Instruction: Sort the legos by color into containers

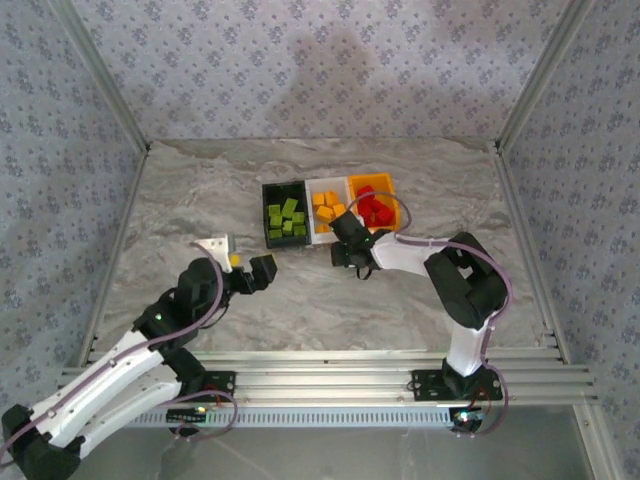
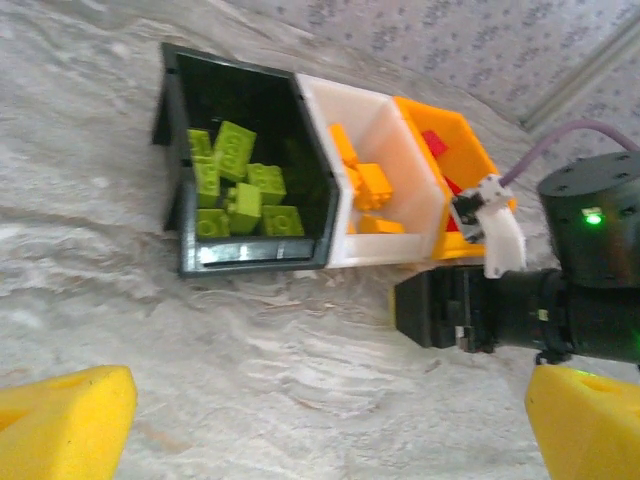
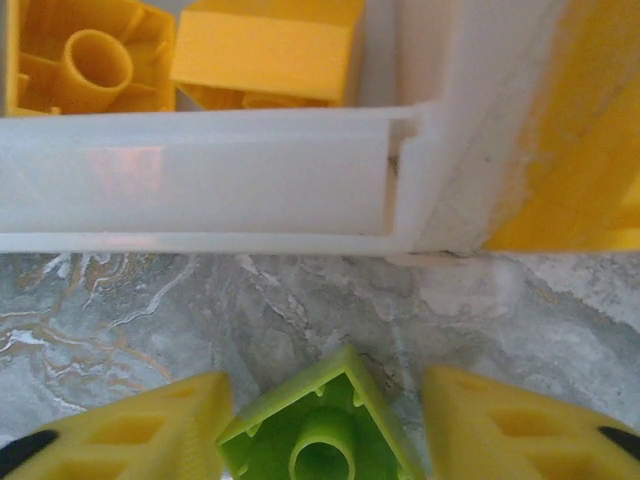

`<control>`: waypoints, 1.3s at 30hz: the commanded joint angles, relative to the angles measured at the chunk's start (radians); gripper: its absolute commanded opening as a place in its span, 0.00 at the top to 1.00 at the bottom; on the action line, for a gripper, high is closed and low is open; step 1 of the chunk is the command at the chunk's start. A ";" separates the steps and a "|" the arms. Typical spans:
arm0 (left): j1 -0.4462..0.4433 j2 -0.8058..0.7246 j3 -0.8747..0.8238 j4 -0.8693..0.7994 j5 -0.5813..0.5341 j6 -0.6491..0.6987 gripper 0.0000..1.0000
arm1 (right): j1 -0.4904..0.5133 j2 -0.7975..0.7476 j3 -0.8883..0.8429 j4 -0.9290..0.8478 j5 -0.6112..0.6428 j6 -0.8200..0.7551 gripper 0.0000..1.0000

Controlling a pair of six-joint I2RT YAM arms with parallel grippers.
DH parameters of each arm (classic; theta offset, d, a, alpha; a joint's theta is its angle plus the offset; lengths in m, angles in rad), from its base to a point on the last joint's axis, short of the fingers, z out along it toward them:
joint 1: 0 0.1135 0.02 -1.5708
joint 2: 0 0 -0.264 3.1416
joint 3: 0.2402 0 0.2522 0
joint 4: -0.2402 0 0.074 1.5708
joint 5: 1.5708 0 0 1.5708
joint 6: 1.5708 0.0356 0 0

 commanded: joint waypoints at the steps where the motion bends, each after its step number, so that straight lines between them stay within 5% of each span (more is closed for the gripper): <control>1: 0.000 -0.051 -0.007 -0.106 -0.096 -0.022 0.00 | 0.030 0.018 0.024 -0.042 -0.013 -0.013 0.57; 6: -0.001 -0.105 0.004 -0.198 -0.168 -0.019 0.00 | 0.079 -0.050 0.034 -0.051 -0.015 -0.035 0.71; 10: 0.000 -0.142 0.004 -0.261 -0.205 -0.019 0.00 | 0.144 -0.093 0.112 -0.083 -0.032 -0.048 0.71; 16: -0.001 -0.189 -0.011 -0.294 -0.227 -0.035 0.00 | 0.155 0.076 0.427 -0.127 -0.072 -0.054 0.70; 23: -0.001 -0.213 0.003 -0.387 -0.327 -0.081 0.00 | 0.103 0.343 0.801 -0.243 -0.021 -0.028 0.63; 27: 0.000 -0.209 0.003 -0.394 -0.376 -0.104 0.00 | 0.071 0.374 0.877 -0.235 -0.046 -0.030 0.38; 33: -0.001 -0.153 0.019 -0.336 -0.451 -0.103 0.00 | 0.076 0.165 0.709 -0.107 -0.014 -0.061 0.31; 39: 0.043 -0.042 -0.022 -0.034 -0.569 0.110 0.00 | 0.085 -0.205 0.278 0.090 0.076 -0.039 0.29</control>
